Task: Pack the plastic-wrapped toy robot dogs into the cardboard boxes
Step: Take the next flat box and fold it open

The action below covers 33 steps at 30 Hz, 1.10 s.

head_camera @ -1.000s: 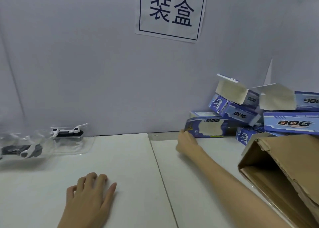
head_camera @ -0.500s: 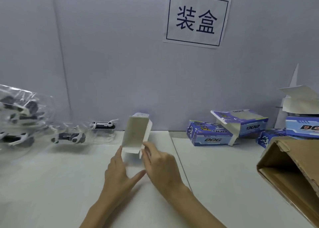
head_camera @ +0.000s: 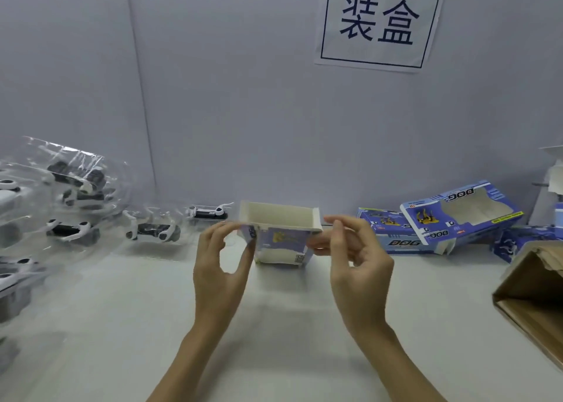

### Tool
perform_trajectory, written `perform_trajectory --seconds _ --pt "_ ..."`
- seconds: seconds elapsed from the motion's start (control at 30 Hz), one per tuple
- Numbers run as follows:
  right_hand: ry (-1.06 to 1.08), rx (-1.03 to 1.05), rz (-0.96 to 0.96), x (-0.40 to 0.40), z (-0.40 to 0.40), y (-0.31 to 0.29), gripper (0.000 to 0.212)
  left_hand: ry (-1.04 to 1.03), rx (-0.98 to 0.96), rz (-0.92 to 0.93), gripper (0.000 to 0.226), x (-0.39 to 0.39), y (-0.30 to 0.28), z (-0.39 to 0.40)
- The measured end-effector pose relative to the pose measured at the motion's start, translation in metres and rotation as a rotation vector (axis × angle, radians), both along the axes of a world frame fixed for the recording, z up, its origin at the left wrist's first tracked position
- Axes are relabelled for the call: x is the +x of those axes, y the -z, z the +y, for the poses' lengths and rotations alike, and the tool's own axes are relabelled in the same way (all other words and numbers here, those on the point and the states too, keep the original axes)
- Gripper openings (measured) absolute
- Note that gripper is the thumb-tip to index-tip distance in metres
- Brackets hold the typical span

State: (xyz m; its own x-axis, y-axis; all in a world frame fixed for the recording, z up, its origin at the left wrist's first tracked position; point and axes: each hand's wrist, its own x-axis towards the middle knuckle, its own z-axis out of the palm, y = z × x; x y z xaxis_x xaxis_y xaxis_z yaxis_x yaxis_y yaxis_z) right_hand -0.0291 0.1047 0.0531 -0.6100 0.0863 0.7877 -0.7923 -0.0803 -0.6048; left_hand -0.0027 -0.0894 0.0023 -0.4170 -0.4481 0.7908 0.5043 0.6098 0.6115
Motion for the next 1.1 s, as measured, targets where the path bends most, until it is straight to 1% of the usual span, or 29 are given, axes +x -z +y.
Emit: perform_trajectory --seconds 0.07,0.1,0.17,0.23,0.33,0.37,0.47,0.5,0.57,0.63,0.67,0.77,0.8,0.87,0.93,0.97,1.03,1.07,1.1 --pt "0.042 -0.091 -0.174 -0.013 0.005 0.007 0.013 0.042 -0.052 -0.031 0.043 0.001 0.0 0.003" --pt "0.034 -0.072 -0.266 -0.02 0.006 0.012 0.016 0.064 -0.058 -0.047 0.045 0.001 0.002 0.005" --pt "-0.041 0.035 -0.404 -0.03 0.007 0.022 0.02 0.085 -0.051 -0.048 0.045 0.002 0.004 0.012" --pt "-0.12 0.099 -0.447 -0.033 0.004 0.027 0.026 0.117 -0.003 -0.041 0.049 0.005 0.001 0.017" --pt "-0.102 0.129 -0.37 -0.024 0.002 0.022 0.027 0.165 0.153 0.008 0.068 0.013 -0.012 0.015" --pt "-0.073 0.14 -0.311 -0.019 0.002 0.019 0.029 0.174 0.197 0.028 0.068 0.016 -0.018 0.014" --pt "0.021 0.166 -0.107 -0.002 0.002 0.014 0.034 0.2 0.171 0.027 0.041 0.026 -0.03 0.015" --pt "-0.002 0.14 -0.084 0.005 -0.001 0.012 0.036 0.23 0.172 -0.003 0.036 0.028 -0.031 0.017" --pt "-0.123 0.068 -0.088 0.012 -0.007 0.011 0.037 0.337 0.212 -0.082 0.041 0.032 -0.035 0.026" --pt "-0.203 0.048 -0.095 0.012 -0.011 0.013 0.034 0.525 0.293 -0.13 0.051 0.034 -0.036 0.032" --pt "-0.23 0.044 -0.122 0.011 -0.012 0.015 0.037 0.588 0.315 -0.143 0.052 0.034 -0.037 0.033" --pt "-0.222 0.1 -0.178 0.005 -0.009 0.021 0.06 0.621 0.324 -0.207 0.052 0.035 -0.036 0.037" --pt "-0.215 0.123 -0.192 0.004 -0.007 0.021 0.066 0.616 0.328 -0.212 0.047 0.034 -0.035 0.038" --pt "-0.154 0.141 -0.185 0.004 -0.005 0.017 0.062 0.58 0.3 -0.195 0.034 0.033 -0.034 0.04" --pt "-0.097 0.153 -0.137 0.003 -0.004 0.015 0.056 0.568 0.256 -0.166 0.031 0.033 -0.034 0.04" --pt "-0.1 0.152 -0.138 0.004 -0.003 0.014 0.058 0.578 0.261 -0.172 0.029 0.034 -0.035 0.04" --pt "-0.14 0.148 -0.187 0.005 -0.003 0.013 0.071 0.623 0.329 -0.228 0.023 0.035 -0.035 0.039" --pt "-0.154 0.149 -0.216 0.005 -0.002 0.013 0.074 0.642 0.363 -0.248 0.022 0.035 -0.034 0.038" --pt "-0.177 0.151 -0.237 0.006 -0.001 0.013 0.071 0.645 0.388 -0.254 0.024 0.035 -0.033 0.038"
